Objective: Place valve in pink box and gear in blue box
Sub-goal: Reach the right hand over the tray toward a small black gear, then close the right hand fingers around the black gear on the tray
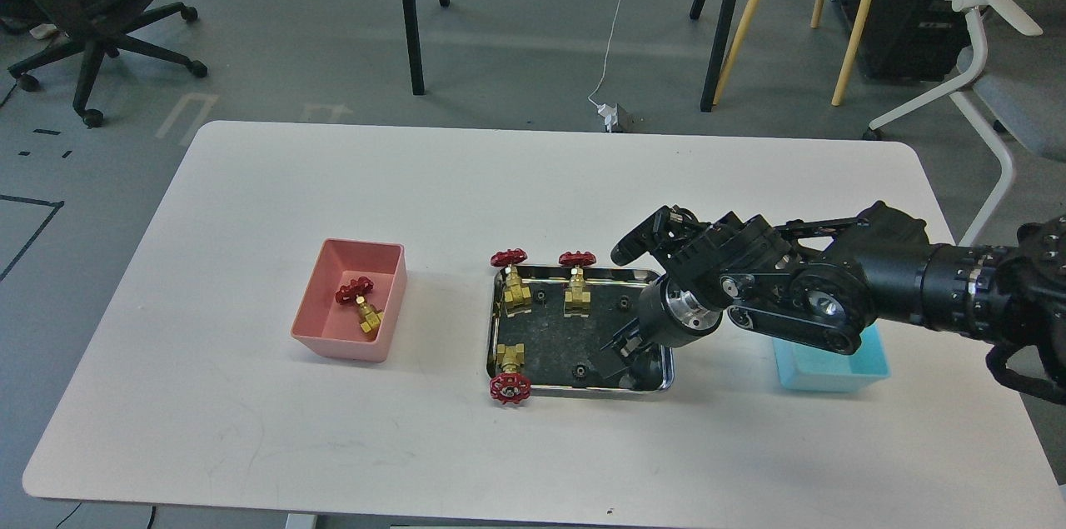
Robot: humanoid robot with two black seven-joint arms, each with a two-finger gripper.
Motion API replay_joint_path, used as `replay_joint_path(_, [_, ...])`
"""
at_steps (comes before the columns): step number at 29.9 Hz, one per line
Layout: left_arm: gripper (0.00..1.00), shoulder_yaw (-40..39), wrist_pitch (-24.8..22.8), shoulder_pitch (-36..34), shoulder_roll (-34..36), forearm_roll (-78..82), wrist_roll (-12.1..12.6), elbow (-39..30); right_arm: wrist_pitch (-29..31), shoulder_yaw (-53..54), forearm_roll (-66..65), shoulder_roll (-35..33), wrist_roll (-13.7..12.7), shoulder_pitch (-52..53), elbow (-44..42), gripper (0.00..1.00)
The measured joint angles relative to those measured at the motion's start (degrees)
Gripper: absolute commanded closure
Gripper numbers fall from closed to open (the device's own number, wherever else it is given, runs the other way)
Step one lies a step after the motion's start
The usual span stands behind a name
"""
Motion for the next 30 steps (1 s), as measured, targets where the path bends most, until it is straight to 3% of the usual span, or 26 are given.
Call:
replay_joint_path(24, [0.01,0.00,-0.08,-1.29,0.11,0.00,-0.11,2.17,-0.02,-3.85,-0.20,4.33,0.33,-0.20,-3.83,0.24])
replay_joint_path(30, [0.01,0.00,-0.08,-1.30,0.26,0.00,-0.23,2.17,-0.01,-4.26,-0.20,4.37,0.28,0.10,-3.86,0.32])
